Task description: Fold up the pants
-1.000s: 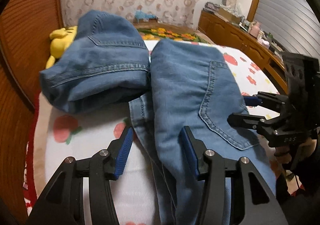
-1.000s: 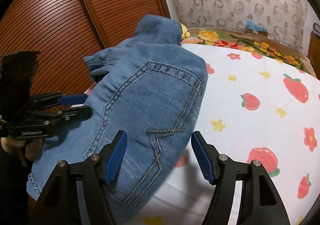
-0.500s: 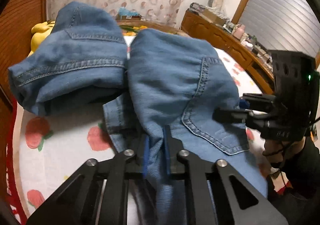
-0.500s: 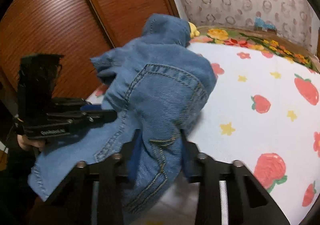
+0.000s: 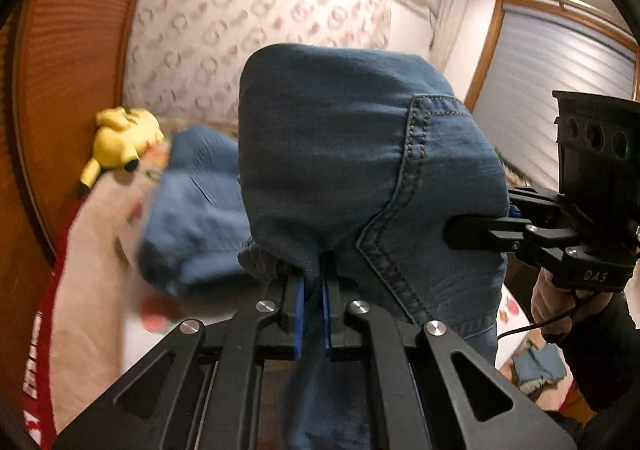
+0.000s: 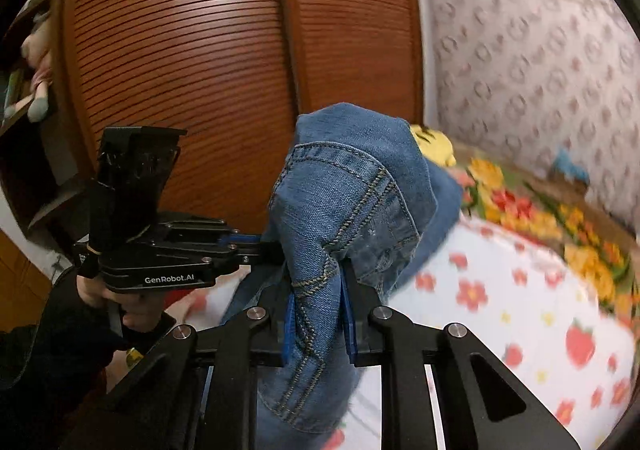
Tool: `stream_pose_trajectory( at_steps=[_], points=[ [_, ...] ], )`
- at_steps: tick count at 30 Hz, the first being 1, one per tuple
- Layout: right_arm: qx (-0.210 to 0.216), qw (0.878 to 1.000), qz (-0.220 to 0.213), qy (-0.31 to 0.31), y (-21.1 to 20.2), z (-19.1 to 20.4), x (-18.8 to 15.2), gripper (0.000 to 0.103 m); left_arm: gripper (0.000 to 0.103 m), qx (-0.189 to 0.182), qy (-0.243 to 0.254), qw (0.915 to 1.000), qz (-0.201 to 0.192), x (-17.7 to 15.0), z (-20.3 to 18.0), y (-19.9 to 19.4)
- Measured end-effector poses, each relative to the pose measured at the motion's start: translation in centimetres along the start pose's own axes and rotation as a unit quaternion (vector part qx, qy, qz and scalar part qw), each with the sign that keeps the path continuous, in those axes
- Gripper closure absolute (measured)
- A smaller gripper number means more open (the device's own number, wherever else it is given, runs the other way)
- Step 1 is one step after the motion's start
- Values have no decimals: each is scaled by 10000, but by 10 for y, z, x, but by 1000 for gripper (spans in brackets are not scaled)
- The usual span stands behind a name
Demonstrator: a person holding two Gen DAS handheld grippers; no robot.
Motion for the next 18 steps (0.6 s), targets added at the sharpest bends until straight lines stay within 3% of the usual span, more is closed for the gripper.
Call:
stream_pose_trajectory(
  at_steps=[8, 11, 15, 18],
  points=[
    [332, 9966, -153, -733, 41, 34, 96, 84, 96, 494, -140, 9968, -607, 63, 40, -53],
    [537, 9955, -301, -726, 61, 28, 128, 84, 96, 820, -80, 9939, -730, 93, 63, -65],
    [835, 9949, -476, -314, 98, -10, 147, 84, 96, 1130, 50, 9919, -583, 122, 87, -41],
    [710, 9968, -353, 58, 138, -54, 131, 83, 96, 1363, 174, 9903, -188, 130, 105, 3]
  ],
)
Point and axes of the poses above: each gripper's, at about its wrist camera, not at the fingertips, and y roughly the way its jaws point, z to its left, x to its top, the point moved 8 cm from there along y, roughly the way its jaws point, and after that the axes turned 2 degrees about x, right-handed, at the moved point
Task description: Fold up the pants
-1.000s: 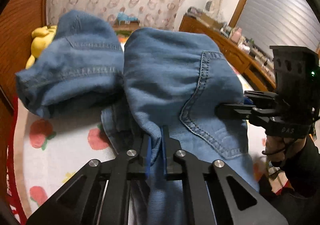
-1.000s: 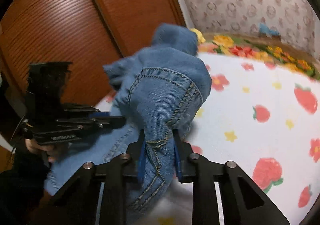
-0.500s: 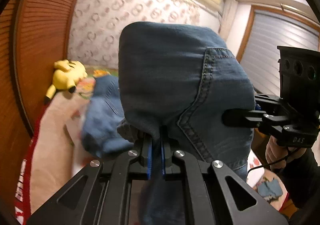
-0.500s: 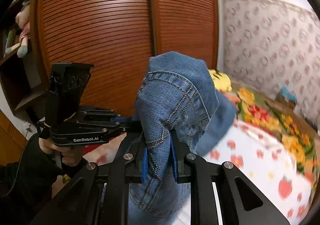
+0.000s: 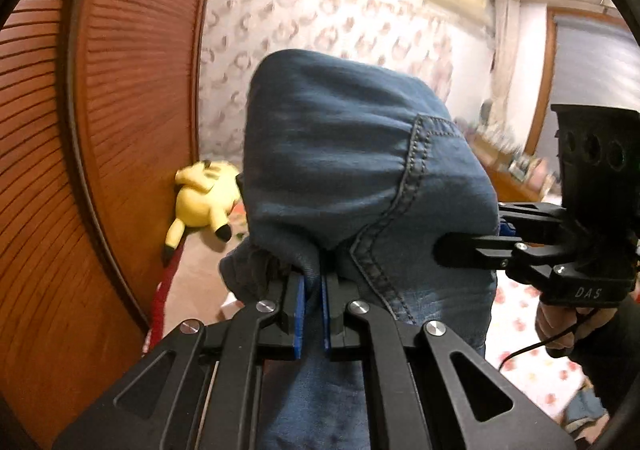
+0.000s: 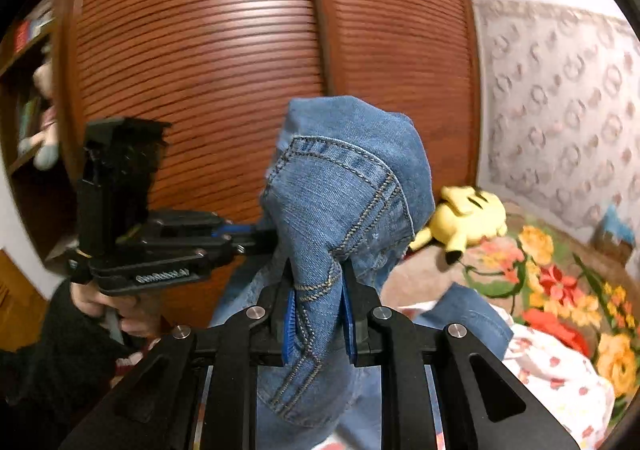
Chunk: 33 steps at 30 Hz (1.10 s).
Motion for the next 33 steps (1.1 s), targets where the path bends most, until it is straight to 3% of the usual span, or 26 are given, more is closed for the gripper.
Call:
stream_pose_trajectory(
  at_steps=[4, 5, 8, 12, 15, 17, 18, 24, 26, 33],
  points=[
    [-638, 9948, 537, 586, 62, -80, -50, 76, 96, 105, 126, 9960, 880, -29, -4, 104],
    [-787, 9914, 681, 794, 75, -99, -65, 70, 96, 82, 139, 9941, 1073, -37, -4, 125],
    [-1173, 9801, 978, 1271, 94, -140, -93, 57, 96, 144, 201, 9917, 1262, -56, -13, 159],
    [-1449, 9790, 814, 1178, 92, -148, -87, 44, 93, 165, 189, 9925, 1195, -60, -15, 161],
    [-1543, 9795, 644, 1124, 81, -136, -85, 44, 78, 288, 243, 9923, 1177, -60, -12, 156],
    [-1547, 9800, 566, 1116, 77, -127, -85, 44, 60, 334, 245, 9930, 1105, -56, -11, 150],
    [-1534, 9804, 532, 1116, 71, -122, -90, 44, 56, 332, 241, 9934, 1074, -50, -11, 149],
    [-1585, 9809, 326, 1076, 12, -81, -109, 44, 49, 383, 390, 9957, 754, -45, -26, 124],
    [-1618, 9808, 239, 1065, -7, -69, -117, 44, 25, 362, 452, 9966, 579, -43, -37, 109],
    [-1752, 9791, -9, 1034, -71, -26, -137, 44, 24, 219, 587, 9978, 213, -42, -77, 72]
  ],
)
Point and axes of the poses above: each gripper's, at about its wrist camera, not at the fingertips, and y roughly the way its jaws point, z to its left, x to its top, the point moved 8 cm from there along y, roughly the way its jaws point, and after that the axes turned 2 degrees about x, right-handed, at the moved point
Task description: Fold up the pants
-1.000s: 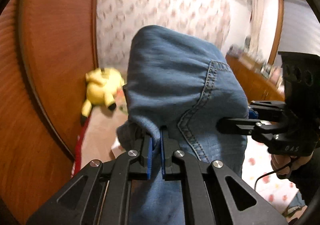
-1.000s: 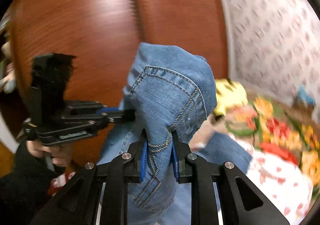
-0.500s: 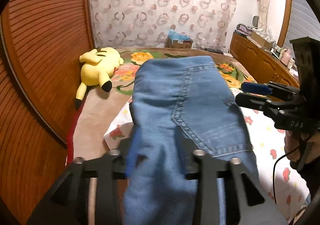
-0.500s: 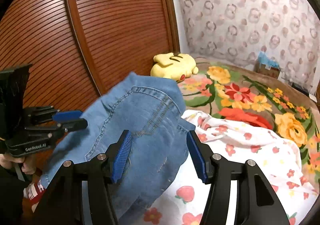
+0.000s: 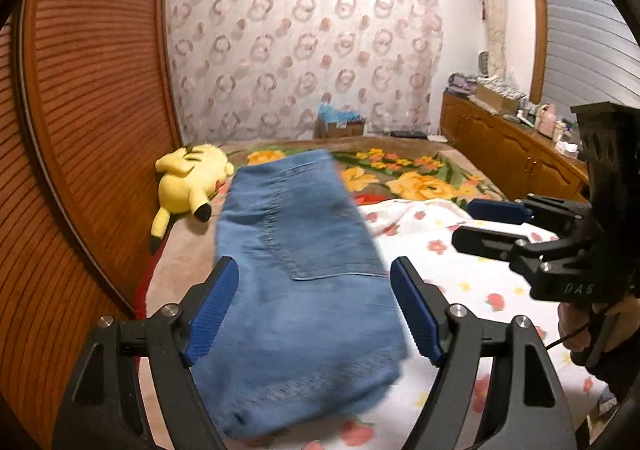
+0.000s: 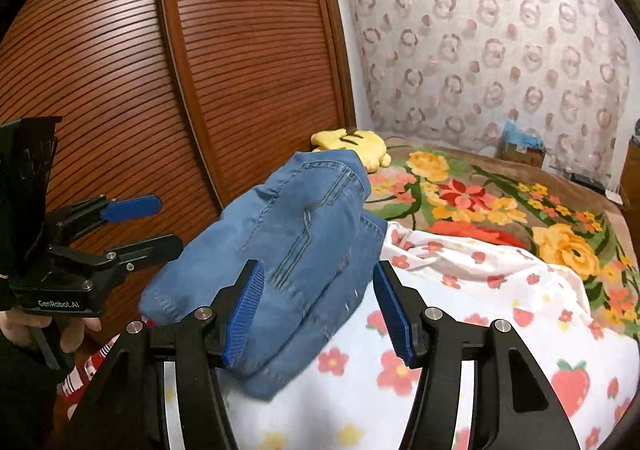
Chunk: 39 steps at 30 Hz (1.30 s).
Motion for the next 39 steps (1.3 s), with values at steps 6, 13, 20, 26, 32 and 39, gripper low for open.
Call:
stream_pose_trajectory(
  at_steps=[6, 13, 20, 26, 32, 39],
  points=[
    [-227, 9995, -229, -5, -55, 8, -14, 44, 24, -71, 43, 9995, -316, 1, -33, -38],
    [-558, 9970, -544, 8, -120, 17, -31, 41, 24, -141, 163, 9982, -553, -3, -69, -75],
    [-975, 9915, -857, -9, -181, 27, -54, 36, 24, -163, 225, 9963, -812, -8, -102, -106],
    [-1324, 9859, -1027, -46, -222, 36, -69, 30, 24, -221, 170, 9949, -968, -10, -128, -123],
    [-1663, 9784, -1225, 25, -255, 45, -76, 25, 24, -138, 182, 9945, -1021, -12, -143, -132],
    [-1961, 9715, -1323, 145, -276, 57, -89, 24, 24, -195, 120, 9940, -1068, -17, -153, -143]
  ],
)
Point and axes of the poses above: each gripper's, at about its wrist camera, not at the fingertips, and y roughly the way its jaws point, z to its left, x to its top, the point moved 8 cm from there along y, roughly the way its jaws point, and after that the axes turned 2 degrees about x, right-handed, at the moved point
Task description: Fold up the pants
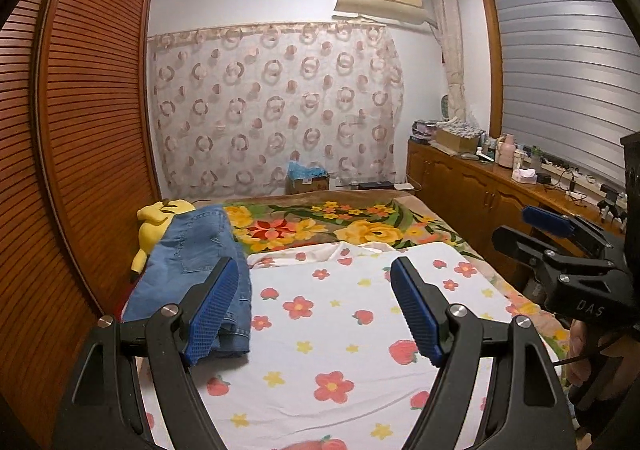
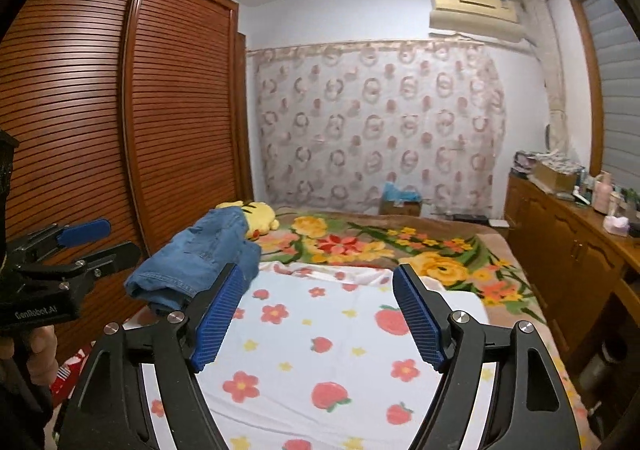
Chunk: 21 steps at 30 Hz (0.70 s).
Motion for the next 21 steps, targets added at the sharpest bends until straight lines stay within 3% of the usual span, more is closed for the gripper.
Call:
stream_pose_trajectory(
  at_steps=[9, 21],
  points=[
    [-276, 9995, 45, 152, -2, 8, 0, 24, 24, -115, -58, 9998, 135, -12, -10, -1],
    [-322, 9992, 105, 202, 8, 18, 3, 24, 24, -108, -81, 9997, 204, -18, -7, 0]
  ],
)
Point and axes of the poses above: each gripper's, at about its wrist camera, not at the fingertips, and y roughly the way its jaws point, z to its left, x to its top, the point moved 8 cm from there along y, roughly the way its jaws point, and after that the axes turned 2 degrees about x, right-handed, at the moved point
